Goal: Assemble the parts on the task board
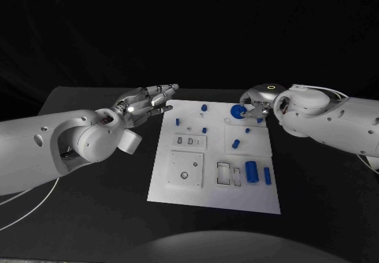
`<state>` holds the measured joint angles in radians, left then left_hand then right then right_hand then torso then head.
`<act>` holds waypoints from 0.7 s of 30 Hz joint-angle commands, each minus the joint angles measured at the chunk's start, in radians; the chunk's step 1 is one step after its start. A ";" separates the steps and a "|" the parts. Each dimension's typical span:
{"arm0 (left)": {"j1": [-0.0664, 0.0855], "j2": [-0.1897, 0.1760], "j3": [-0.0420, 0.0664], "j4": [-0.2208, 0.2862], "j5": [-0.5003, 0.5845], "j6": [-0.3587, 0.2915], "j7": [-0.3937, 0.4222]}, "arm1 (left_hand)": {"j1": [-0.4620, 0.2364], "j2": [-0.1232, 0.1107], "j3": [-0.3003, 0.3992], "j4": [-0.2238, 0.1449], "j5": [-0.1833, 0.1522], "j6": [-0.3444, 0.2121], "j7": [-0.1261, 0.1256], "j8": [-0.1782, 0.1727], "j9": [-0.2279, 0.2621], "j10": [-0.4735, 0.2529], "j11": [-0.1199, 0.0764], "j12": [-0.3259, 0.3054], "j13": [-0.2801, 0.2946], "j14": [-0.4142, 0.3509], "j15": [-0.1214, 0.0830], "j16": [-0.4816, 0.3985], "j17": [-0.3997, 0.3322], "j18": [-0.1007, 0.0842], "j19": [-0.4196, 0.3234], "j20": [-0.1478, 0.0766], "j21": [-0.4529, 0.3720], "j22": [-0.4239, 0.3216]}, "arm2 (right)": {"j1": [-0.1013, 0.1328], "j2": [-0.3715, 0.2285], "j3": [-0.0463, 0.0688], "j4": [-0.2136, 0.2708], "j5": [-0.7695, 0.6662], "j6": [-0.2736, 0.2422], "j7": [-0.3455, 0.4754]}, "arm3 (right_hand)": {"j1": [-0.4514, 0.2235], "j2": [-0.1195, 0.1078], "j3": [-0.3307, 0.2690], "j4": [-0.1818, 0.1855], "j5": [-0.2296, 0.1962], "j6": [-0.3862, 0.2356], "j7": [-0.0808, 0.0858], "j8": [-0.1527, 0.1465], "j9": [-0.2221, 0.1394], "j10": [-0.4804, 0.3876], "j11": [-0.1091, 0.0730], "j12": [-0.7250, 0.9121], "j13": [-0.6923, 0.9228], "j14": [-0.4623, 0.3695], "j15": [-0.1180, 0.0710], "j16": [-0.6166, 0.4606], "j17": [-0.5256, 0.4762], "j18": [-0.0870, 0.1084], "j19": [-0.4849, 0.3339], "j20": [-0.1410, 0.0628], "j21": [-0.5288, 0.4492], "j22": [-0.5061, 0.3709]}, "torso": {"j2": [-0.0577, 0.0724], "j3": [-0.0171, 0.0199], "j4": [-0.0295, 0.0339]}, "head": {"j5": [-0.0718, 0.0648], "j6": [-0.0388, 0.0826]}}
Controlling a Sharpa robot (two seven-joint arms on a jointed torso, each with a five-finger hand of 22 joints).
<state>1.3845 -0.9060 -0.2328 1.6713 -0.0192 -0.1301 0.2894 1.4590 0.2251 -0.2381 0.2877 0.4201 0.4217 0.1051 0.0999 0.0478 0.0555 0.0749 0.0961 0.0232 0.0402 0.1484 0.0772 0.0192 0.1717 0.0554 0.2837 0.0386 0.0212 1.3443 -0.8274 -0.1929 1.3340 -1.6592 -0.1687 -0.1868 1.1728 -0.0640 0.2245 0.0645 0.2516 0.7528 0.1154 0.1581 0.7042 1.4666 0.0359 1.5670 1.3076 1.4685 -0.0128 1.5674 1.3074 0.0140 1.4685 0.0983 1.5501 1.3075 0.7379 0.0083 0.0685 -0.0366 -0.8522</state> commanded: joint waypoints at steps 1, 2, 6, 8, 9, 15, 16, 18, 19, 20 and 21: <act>0.000 0.002 0.001 0.001 -0.004 0.022 0.002 | 0.013 0.000 0.003 -0.001 0.006 -0.002 0.008 0.003 0.001 0.001 0.005 0.007 0.001 0.002 0.006 0.006 0.001 0.008 0.000 0.006 0.005 0.001 | -0.006 0.002 -0.003 -0.001 -0.014 0.012 -0.002 | -0.012 -0.004 -0.005 0.005 -0.017 0.000 0.000 -0.008 0.001 0.104 0.001 0.004 0.263 0.102 0.000 0.003 0.263 -0.005 0.077 0.002 -0.006 0.252 | -0.001 0.0004 0.0001 | 0.000 -0.002; 0.000 0.002 0.001 0.000 -0.004 0.022 0.002 | 0.013 0.000 0.003 -0.001 0.006 -0.002 0.008 0.003 0.001 0.001 0.005 0.007 0.001 0.002 0.006 0.006 0.001 0.008 0.000 0.006 0.005 0.001 | -0.006 0.002 -0.003 -0.001 -0.015 0.011 -0.003 | -0.014 -0.006 -0.008 0.005 -0.024 -0.004 0.001 -0.010 0.001 0.104 0.001 0.004 0.263 0.102 0.001 0.003 0.263 -0.005 0.076 0.002 -0.007 0.251 | -0.001 0.0004 -0.0002 | 0.000 -0.002; 0.000 0.002 0.001 0.000 -0.004 0.023 0.001 | 0.013 0.000 0.003 -0.001 0.006 -0.002 0.008 0.003 0.001 0.001 0.005 0.007 0.001 0.002 0.006 0.006 0.001 0.008 0.000 0.006 0.005 0.001 | -0.006 0.003 -0.003 0.000 -0.019 0.003 -0.003 | -0.013 -0.010 -0.013 0.005 -0.040 -0.024 0.004 -0.021 0.000 0.104 0.004 0.004 0.263 0.102 0.002 0.003 0.263 -0.004 0.073 0.003 -0.009 0.250 | -0.001 -0.0001 -0.0004 | -0.001 0.000; 0.000 0.003 0.001 0.000 -0.004 0.024 0.001 | 0.013 0.000 0.003 -0.001 0.006 -0.002 0.008 0.003 0.001 0.001 0.005 0.007 0.001 0.002 0.006 0.006 0.001 0.008 0.000 0.006 0.005 0.001 | -0.007 0.003 -0.003 0.000 -0.020 -0.003 -0.001 | -0.011 -0.009 -0.014 0.005 -0.041 -0.037 0.005 -0.029 -0.001 0.104 0.005 0.004 0.263 0.102 0.003 0.003 0.263 -0.004 0.073 0.003 -0.010 0.250 | -0.001 0.0001 -0.0002 | -0.001 0.000; 0.000 0.003 0.001 -0.001 -0.004 0.024 0.001 | 0.013 0.000 0.003 -0.001 0.006 -0.002 0.008 0.003 0.001 0.001 0.005 0.007 0.001 0.002 0.006 0.006 0.001 0.008 0.000 0.006 0.005 0.001 | -0.007 0.003 -0.003 0.001 -0.021 -0.006 0.001 | -0.010 -0.009 -0.014 0.005 -0.040 -0.041 0.005 -0.031 -0.002 0.104 0.005 0.004 0.263 0.102 0.003 0.003 0.263 -0.004 0.073 0.003 -0.010 0.250 | -0.001 0.0003 -0.0003 | -0.001 0.000; 0.000 0.003 0.001 -0.001 -0.004 0.025 0.000 | 0.013 0.000 0.003 -0.001 0.005 -0.002 0.009 0.004 0.001 0.002 0.006 0.007 0.001 0.003 0.007 0.007 0.002 0.008 0.000 0.006 0.005 0.002 | -0.007 0.004 -0.003 0.005 -0.020 -0.025 0.012 | -0.006 -0.006 -0.013 0.003 -0.022 -0.053 0.005 -0.038 -0.002 0.104 0.005 0.004 0.263 0.102 0.003 0.003 0.263 -0.005 0.075 0.004 -0.008 0.251 | 0.000 0.0001 0.0001 | -0.001 0.000; 0.000 0.003 0.001 -0.001 -0.004 0.026 0.000 | 0.013 0.000 0.003 -0.001 0.005 -0.002 0.009 0.004 0.001 0.002 0.006 0.007 0.001 0.003 0.007 0.007 0.002 0.008 0.000 0.006 0.005 0.002 | -0.007 0.004 -0.003 0.005 -0.019 -0.028 0.013 | -0.005 -0.005 -0.013 0.003 -0.019 -0.053 0.005 -0.038 -0.002 0.104 0.005 0.004 0.263 0.102 0.003 0.003 0.263 -0.005 0.075 0.004 -0.007 0.251 | 0.000 0.0001 0.0001 | -0.001 0.000; 0.000 0.003 0.001 -0.001 -0.004 0.026 -0.001 | 0.013 0.000 0.003 -0.001 0.005 -0.002 0.009 0.004 0.001 0.002 0.006 0.007 0.001 0.003 0.007 0.007 0.002 0.008 0.000 0.006 0.005 0.002 | -0.007 0.004 -0.003 0.006 -0.019 -0.033 0.016 | -0.003 -0.004 -0.012 0.002 -0.008 -0.054 0.005 -0.039 -0.001 0.104 0.005 0.004 0.263 0.102 0.003 0.003 0.263 -0.005 0.075 0.004 -0.008 0.251 | -0.001 0.0000 -0.0005 | 0.000 0.000; 0.000 0.003 0.001 -0.002 -0.004 0.026 -0.002 | 0.013 0.000 0.003 -0.001 0.005 -0.002 0.009 0.004 0.001 0.002 0.006 0.007 0.001 0.003 0.007 0.007 0.002 0.008 0.000 0.006 0.005 0.002 | -0.007 0.004 -0.003 0.006 -0.018 -0.036 0.018 | -0.001 -0.003 -0.011 0.001 0.002 -0.055 0.004 -0.039 -0.001 0.104 0.004 0.004 0.263 0.102 0.003 0.003 0.263 -0.005 0.075 0.004 -0.008 0.251 | -0.001 -0.0001 -0.0006 | 0.000 -0.001; 0.000 0.003 0.001 -0.002 -0.004 0.026 -0.002 | 0.013 0.000 0.003 -0.001 0.005 -0.002 0.009 0.004 0.001 0.002 0.006 0.007 0.001 0.003 0.007 0.007 0.002 0.008 0.000 0.006 0.005 0.002 | -0.007 0.004 -0.003 0.006 -0.017 -0.037 0.019 | 0.001 -0.002 -0.010 0.000 0.013 -0.054 0.004 -0.039 0.000 0.104 0.004 0.004 0.263 0.102 0.003 0.003 0.263 -0.005 0.075 0.004 -0.008 0.251 | -0.001 -0.0001 -0.0006 | 0.000 -0.001; 0.000 0.003 0.001 -0.002 -0.004 0.027 -0.002 | 0.013 0.000 0.003 -0.001 0.005 -0.002 0.009 0.004 0.001 0.002 0.006 0.007 0.001 0.003 0.007 0.007 0.002 0.008 0.000 0.006 0.005 0.002 | -0.007 0.004 -0.003 0.006 -0.016 -0.039 0.021 | 0.004 0.000 -0.006 -0.002 0.046 -0.053 0.004 -0.039 0.000 0.104 0.004 0.004 0.263 0.102 0.003 0.003 0.263 -0.005 0.075 0.003 -0.007 0.251 | -0.001 -0.0002 -0.0003 | -0.001 0.000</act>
<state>1.3839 -0.9048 -0.2328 1.6684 -0.0193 -0.1240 0.2842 1.4590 0.2251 -0.2381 0.2877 0.4201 0.4180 0.1088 0.0999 0.0477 0.0555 0.0748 0.1009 0.0231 0.0401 0.1484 0.0772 0.0199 0.1716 0.0554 0.2837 0.0386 0.0210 1.3389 -0.8246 -0.1951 1.3391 -1.6633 -0.1990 -0.1803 1.1661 -0.0709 0.2167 0.0661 0.3006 0.7037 0.1212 0.1233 0.7035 1.4667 0.0359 1.5670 1.3074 1.4684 -0.0128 1.5674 1.3081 0.0141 1.4684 0.0983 1.5461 1.3073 0.7373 0.0084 0.0684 -0.0375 -0.8521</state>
